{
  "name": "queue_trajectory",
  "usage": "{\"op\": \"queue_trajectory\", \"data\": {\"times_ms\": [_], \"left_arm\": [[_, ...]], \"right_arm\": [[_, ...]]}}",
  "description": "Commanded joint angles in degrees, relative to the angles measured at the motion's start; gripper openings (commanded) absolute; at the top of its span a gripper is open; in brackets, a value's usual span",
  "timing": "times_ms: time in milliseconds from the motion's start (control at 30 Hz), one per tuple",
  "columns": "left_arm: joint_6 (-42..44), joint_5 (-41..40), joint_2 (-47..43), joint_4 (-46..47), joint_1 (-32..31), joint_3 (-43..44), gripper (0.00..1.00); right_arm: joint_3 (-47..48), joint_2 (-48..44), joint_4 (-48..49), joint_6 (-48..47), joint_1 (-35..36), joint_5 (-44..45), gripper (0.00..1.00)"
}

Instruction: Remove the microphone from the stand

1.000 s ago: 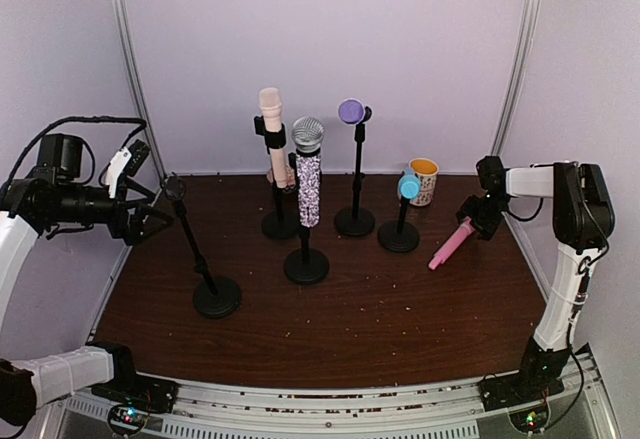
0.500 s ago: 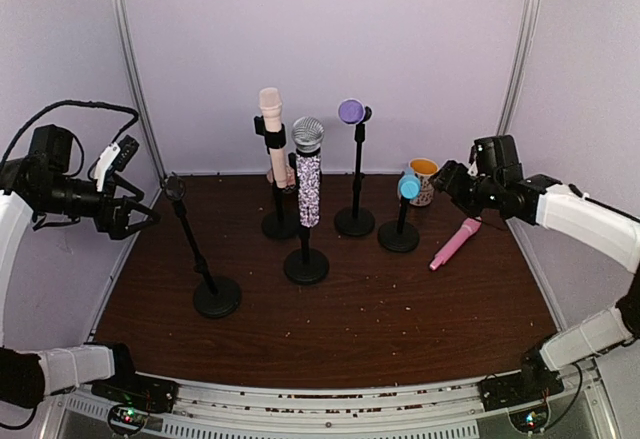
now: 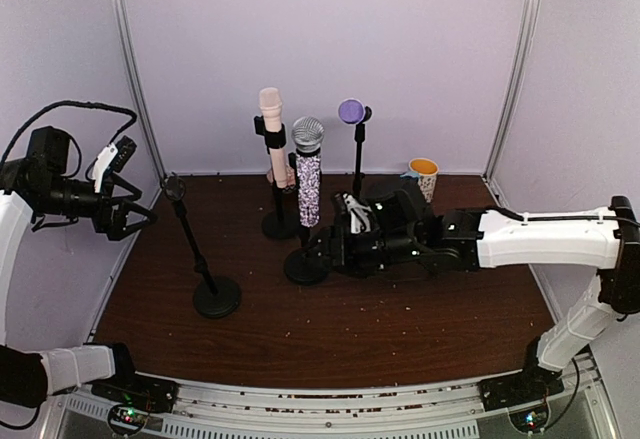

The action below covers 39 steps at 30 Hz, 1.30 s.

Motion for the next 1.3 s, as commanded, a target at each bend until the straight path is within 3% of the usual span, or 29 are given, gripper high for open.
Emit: {"op": "queue_trajectory", "data": {"times_ms": [0,233,600,867,1267], "left_arm": [[2.5,0.6,-2.0,-0.2,0.6,-1.2,0.98],[1.3,-0.4,-2.4,1.8,0.5,-1.2,0.98],[2.6,-1.8,-2.8,2.7,0.5,-0.8,0.98],[1.5,-1.5,-4.6,3.5,0.5,-1.7,0.98],[1.9,-0.3,-3.6,3.7,0.5,-1.5,0.98]], "right_arm": [[6.7,6.9,3.5,-2.3,4.7,-6.1,0.69],[19.7,19.8,2.3,-3.9,6.9,-10.3,0.67],[31.4,35.0,14.1,5.6,7.4,-13.5,0.61],[35.0,45.0,30.2,17.5,6.9,-12.2,0.56],[37.6,50.5,39.4,24.2,4.9,-12.0,0.52]]}}
